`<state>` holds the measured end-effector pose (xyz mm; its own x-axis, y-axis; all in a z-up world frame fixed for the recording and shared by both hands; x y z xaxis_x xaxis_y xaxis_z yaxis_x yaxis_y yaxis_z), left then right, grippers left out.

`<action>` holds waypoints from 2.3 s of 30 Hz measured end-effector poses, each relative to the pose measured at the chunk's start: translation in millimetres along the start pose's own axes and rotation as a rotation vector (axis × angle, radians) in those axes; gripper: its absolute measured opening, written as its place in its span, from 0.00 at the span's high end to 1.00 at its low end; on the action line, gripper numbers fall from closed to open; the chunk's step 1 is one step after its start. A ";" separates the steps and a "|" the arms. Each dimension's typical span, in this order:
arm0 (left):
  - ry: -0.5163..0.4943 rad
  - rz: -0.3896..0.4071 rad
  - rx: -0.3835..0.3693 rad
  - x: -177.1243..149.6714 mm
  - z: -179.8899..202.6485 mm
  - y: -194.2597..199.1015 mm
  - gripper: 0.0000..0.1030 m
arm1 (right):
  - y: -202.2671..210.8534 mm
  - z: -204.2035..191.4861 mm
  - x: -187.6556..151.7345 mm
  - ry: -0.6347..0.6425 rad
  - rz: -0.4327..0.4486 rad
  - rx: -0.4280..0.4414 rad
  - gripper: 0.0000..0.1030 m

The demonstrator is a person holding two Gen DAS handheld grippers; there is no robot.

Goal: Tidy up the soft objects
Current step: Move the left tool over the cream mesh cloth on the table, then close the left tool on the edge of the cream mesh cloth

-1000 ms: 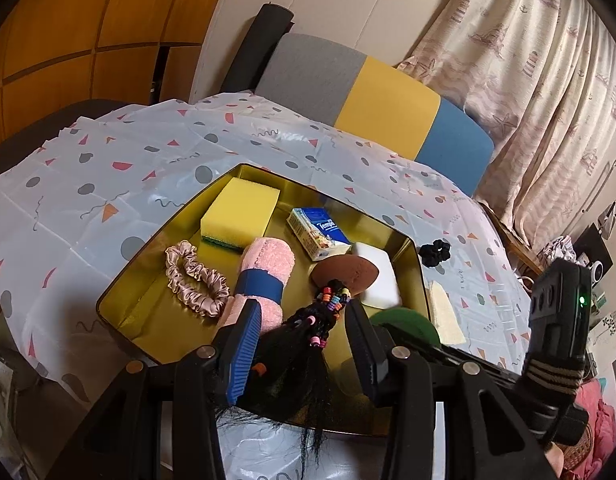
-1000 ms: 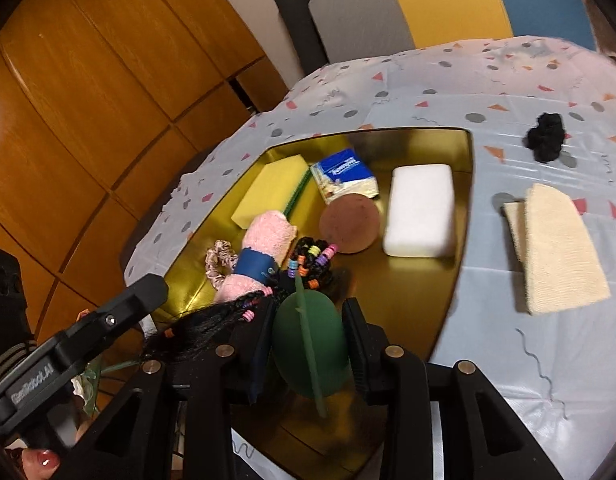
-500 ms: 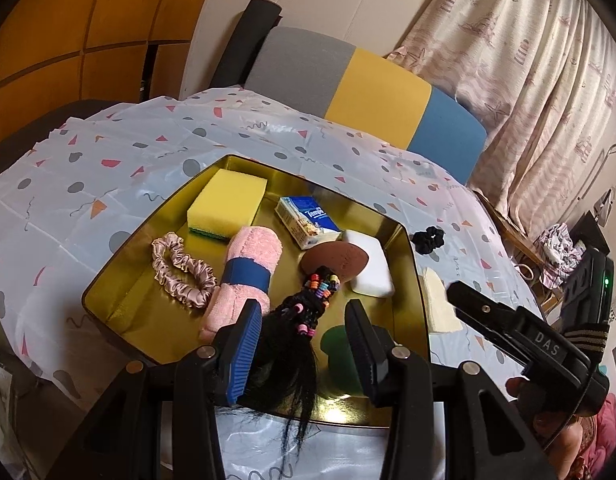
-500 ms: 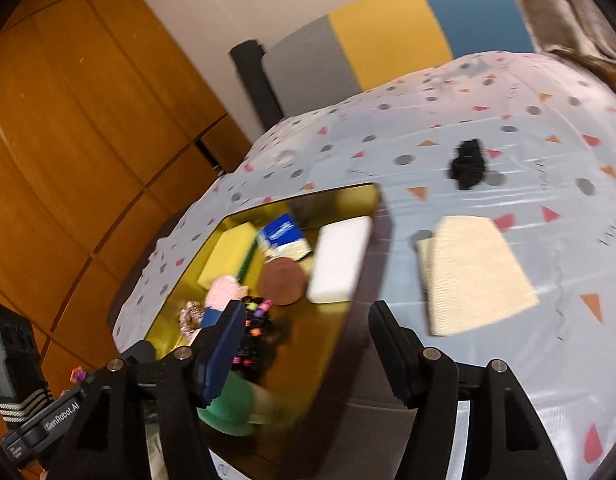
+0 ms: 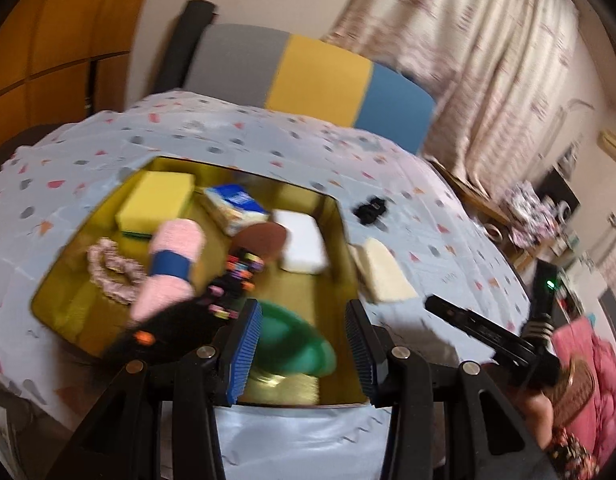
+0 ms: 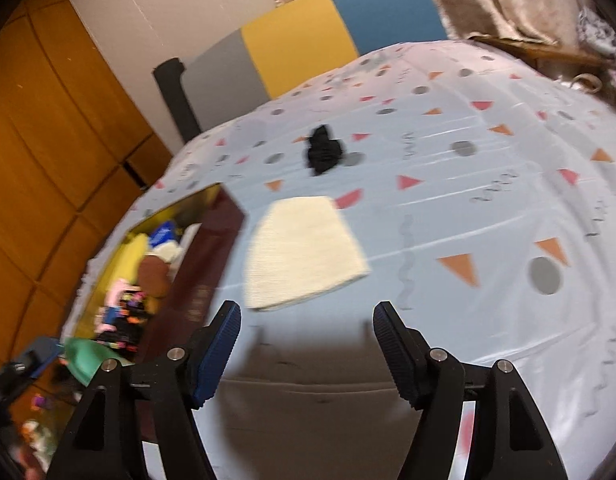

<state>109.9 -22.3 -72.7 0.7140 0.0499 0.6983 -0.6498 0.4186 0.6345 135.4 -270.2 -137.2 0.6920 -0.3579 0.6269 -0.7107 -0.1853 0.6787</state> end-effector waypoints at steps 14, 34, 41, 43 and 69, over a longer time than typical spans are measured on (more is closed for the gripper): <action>-0.199 -0.037 -0.072 14.1 135.8 -39.4 0.44 | 18.4 87.3 20.7 0.053 0.136 -0.265 0.23; -0.208 -0.326 0.274 11.5 122.0 -206.8 0.21 | 12.9 113.3 9.1 -0.101 0.158 -0.161 0.19; -0.244 -0.344 0.307 1.6 121.3 -227.7 0.18 | 13.6 113.5 9.0 -0.111 0.165 -0.138 0.17; -0.244 -0.323 0.304 3.3 121.9 -229.9 0.17 | 13.8 113.6 8.9 -0.112 0.166 -0.136 0.17; -0.279 -0.197 0.206 1.6 136.4 -231.5 0.31 | 14.5 115.2 8.5 -0.125 0.172 -0.105 0.14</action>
<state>225.9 -242.8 -173.2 0.7504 -0.2728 0.6021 -0.5665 0.2038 0.7984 116.3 -381.4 -166.1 0.5362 -0.4878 0.6889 -0.7950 -0.0177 0.6063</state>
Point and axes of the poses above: each gripper's, at about its wrist camera, not at the fingertips, and y roughly against the way its jaws point, z to its right, x to its top, the point moved 8 cm from there along -y, roughly the way its jaws point, and after that the axes turned 1 degree about -x, right-handed, at the moved point
